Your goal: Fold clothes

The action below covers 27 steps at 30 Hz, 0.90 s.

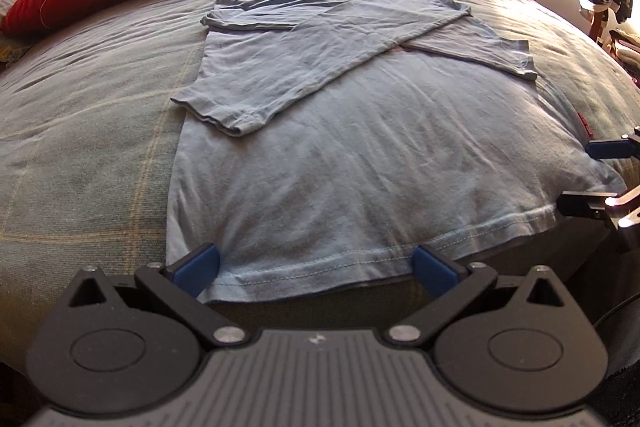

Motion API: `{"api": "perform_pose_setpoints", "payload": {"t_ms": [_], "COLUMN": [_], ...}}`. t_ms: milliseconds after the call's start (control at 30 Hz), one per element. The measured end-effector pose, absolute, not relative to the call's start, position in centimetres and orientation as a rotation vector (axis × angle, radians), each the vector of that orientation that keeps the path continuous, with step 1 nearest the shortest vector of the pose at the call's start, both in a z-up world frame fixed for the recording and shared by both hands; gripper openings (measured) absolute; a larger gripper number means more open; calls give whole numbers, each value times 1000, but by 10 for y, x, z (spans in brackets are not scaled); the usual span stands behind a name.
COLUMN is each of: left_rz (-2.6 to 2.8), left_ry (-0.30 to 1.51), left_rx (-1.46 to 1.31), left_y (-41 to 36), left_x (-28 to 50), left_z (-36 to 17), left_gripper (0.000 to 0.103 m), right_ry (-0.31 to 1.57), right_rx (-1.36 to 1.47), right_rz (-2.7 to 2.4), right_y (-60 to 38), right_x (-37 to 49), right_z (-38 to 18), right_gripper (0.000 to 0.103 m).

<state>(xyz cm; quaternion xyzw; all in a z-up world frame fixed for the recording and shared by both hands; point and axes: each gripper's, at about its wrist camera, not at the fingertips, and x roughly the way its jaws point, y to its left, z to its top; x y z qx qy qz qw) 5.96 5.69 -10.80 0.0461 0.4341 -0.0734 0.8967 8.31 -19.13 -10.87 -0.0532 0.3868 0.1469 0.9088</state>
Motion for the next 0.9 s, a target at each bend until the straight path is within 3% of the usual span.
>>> {"api": "perform_pose_setpoints", "payload": {"t_ms": [100,467,800,900], "left_rz": [-164,-161,-109,-111], "left_ry": [896,828,854,858], "left_rx": [89,82,96,93], "left_y": [60,63,70,69], "left_x": [57,47,58,61], "left_z": [-108,-76,-82,-84], "left_gripper": [102,102,102,102], "right_ry": [741,660,705,733], "right_rx": [-115,-575,-806,-806], "right_rz": [297,379,408,412], "right_y": [-193,-179,-164,-164], "right_x": [81,136,173,177], "right_z": [-94,-68,-95,-96], "right_gripper": [99,30,27,7]}}
